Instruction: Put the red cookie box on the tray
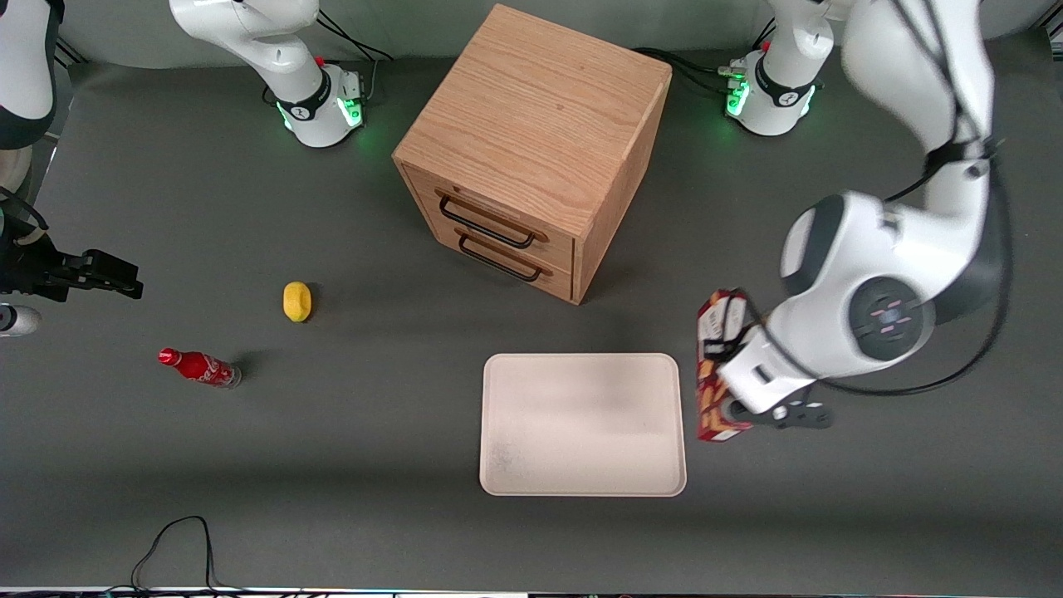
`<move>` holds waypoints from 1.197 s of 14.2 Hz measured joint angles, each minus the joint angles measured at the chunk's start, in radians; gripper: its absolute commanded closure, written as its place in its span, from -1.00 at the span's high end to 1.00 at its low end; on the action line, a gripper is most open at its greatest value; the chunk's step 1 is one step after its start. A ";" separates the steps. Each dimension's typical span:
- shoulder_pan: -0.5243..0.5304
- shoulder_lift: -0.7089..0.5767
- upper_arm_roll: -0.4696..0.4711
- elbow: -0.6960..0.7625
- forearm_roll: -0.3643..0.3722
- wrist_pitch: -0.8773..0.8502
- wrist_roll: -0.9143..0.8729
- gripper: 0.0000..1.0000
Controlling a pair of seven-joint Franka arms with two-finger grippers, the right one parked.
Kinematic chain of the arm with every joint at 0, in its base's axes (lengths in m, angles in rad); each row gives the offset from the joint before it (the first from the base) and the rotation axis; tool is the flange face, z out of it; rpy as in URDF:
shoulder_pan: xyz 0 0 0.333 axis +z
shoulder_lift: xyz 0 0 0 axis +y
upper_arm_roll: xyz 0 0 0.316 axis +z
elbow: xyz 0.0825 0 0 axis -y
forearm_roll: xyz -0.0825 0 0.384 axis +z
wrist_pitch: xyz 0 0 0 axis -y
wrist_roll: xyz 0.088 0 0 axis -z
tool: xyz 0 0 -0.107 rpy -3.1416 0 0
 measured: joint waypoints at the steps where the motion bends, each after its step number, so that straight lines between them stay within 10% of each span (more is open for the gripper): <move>1: -0.012 0.038 0.000 0.005 0.000 0.044 -0.012 -1.00; 7: -0.045 0.213 0.011 0.017 0.000 0.247 -0.098 -0.91; 8: -0.047 0.227 0.013 0.019 0.000 0.264 -0.108 0.98; 17: -0.038 0.046 0.048 -0.029 0.001 0.236 -0.120 1.00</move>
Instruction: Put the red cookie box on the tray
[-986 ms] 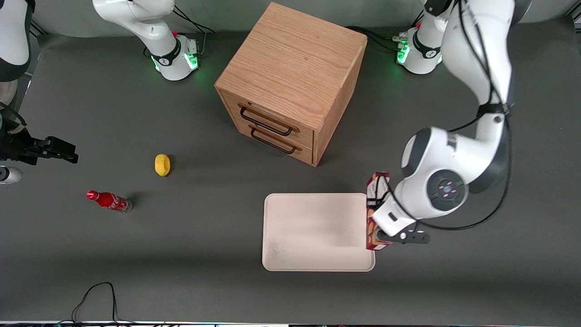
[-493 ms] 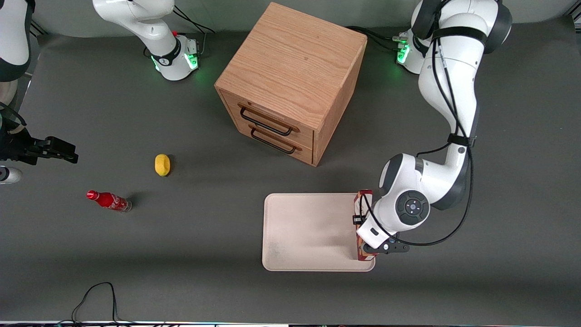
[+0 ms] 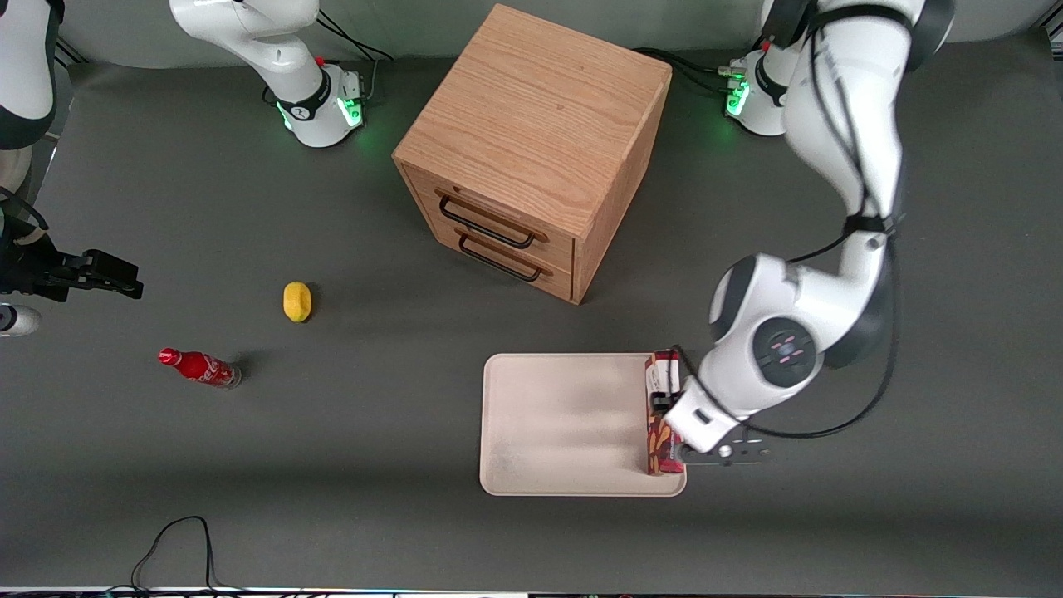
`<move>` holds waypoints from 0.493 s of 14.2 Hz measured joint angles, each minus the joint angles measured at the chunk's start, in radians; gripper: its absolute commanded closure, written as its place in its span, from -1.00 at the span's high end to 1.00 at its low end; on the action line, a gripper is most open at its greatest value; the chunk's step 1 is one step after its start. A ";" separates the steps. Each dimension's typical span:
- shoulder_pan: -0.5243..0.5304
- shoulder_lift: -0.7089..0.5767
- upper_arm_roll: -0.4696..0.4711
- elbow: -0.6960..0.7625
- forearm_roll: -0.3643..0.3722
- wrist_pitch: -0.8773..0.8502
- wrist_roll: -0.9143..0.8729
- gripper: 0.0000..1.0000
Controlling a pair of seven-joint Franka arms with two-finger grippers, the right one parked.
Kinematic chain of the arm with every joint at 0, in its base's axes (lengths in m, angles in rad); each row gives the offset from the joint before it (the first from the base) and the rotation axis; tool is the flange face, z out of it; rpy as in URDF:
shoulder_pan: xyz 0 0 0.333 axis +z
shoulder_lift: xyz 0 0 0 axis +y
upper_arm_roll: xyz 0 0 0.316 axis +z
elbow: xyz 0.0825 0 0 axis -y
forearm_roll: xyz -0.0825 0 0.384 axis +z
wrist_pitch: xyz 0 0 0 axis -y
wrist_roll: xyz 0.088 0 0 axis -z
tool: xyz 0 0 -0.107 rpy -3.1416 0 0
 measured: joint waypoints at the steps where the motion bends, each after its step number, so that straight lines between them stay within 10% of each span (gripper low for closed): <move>1: 0.026 -0.072 0.004 -0.048 0.001 -0.029 0.004 1.00; 7: 0.189 -0.458 0.011 -0.301 0.114 -0.258 0.148 1.00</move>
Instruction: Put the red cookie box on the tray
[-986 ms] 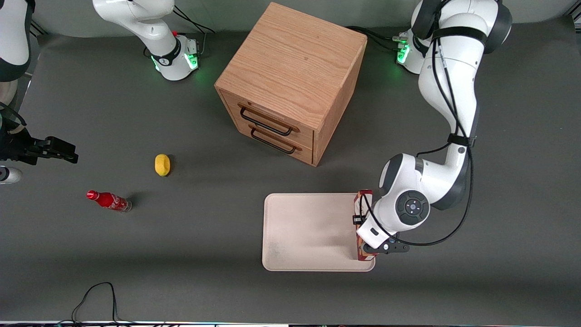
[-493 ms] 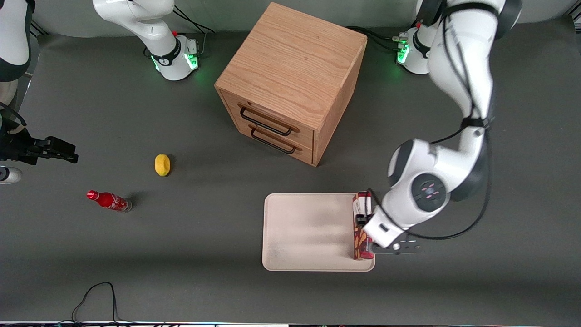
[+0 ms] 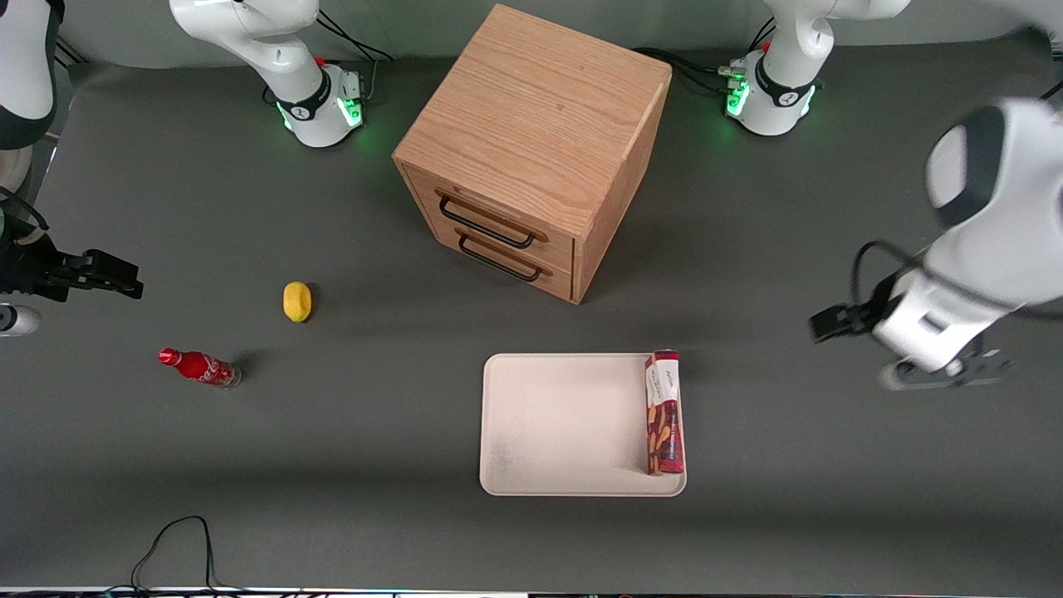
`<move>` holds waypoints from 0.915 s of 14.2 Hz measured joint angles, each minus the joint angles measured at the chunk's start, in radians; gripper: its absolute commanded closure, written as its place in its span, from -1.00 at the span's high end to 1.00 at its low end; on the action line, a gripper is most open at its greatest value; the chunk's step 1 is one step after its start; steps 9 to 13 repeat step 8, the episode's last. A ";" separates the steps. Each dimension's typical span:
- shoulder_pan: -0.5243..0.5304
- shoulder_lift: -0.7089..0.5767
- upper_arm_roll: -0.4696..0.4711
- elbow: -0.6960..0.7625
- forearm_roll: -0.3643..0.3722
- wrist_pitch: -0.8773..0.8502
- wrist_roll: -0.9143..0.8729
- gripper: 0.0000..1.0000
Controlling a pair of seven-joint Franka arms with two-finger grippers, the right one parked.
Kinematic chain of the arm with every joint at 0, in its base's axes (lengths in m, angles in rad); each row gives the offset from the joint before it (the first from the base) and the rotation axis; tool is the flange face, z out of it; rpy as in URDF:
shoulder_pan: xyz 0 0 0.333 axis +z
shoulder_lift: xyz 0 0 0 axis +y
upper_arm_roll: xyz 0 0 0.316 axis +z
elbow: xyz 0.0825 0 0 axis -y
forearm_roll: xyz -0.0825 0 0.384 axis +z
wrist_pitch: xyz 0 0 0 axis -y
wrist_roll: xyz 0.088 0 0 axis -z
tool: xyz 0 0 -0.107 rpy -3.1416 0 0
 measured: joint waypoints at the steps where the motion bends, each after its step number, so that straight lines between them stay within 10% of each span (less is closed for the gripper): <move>1: 0.015 -0.060 0.000 -0.049 0.013 -0.011 0.017 1.00; 7: 0.099 -0.360 -0.001 -0.298 0.019 -0.067 0.191 1.00; 13: 0.100 -0.378 -0.004 -0.309 0.018 -0.077 0.205 1.00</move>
